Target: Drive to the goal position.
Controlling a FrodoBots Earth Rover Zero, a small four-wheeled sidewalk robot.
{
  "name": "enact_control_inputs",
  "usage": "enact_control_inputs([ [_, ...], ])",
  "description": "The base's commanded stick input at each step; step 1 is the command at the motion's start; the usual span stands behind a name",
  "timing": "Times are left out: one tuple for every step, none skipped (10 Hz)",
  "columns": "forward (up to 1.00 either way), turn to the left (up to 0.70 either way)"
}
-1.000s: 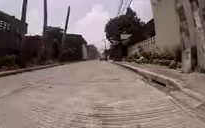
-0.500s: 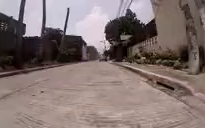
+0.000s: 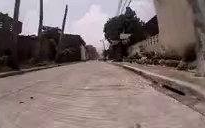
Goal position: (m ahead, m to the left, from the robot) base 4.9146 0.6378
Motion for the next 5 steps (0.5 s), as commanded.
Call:
enact_control_inputs([
  [0.7,0.0],
  [0.7,0.0],
  [0.7,0.0],
  [0.7,0.01],
  [0.7,0.08],
])
